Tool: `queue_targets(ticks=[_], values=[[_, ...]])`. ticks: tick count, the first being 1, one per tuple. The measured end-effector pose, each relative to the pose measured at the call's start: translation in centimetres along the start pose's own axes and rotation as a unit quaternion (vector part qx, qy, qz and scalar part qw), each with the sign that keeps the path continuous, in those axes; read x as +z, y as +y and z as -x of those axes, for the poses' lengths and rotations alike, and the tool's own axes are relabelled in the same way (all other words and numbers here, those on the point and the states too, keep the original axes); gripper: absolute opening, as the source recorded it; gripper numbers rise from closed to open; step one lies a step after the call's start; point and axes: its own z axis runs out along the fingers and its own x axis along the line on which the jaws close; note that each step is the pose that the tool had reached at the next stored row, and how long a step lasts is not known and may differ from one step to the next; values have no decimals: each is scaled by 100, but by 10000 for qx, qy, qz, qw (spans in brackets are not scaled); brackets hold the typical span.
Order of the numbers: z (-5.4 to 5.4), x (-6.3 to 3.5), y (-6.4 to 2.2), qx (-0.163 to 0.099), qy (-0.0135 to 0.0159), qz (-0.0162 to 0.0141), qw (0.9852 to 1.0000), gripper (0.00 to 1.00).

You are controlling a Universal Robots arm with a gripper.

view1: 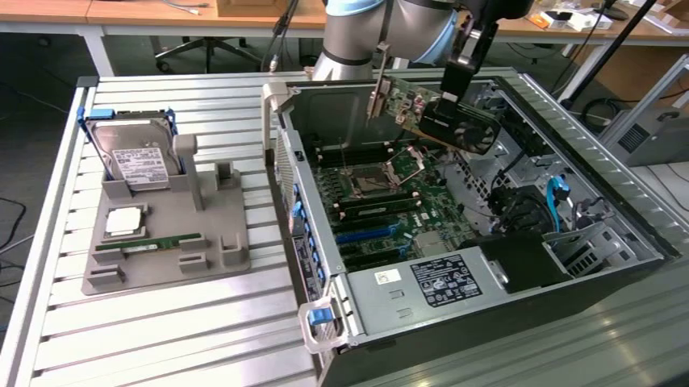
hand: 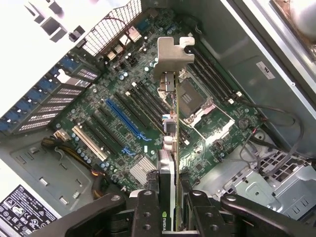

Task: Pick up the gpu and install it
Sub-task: 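Insert the gpu into the slot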

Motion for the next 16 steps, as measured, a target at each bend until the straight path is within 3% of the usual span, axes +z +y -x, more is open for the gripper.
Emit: queue_targets(ticks=[16], values=[[0,0,0,-559,-19,13,9984,27]])
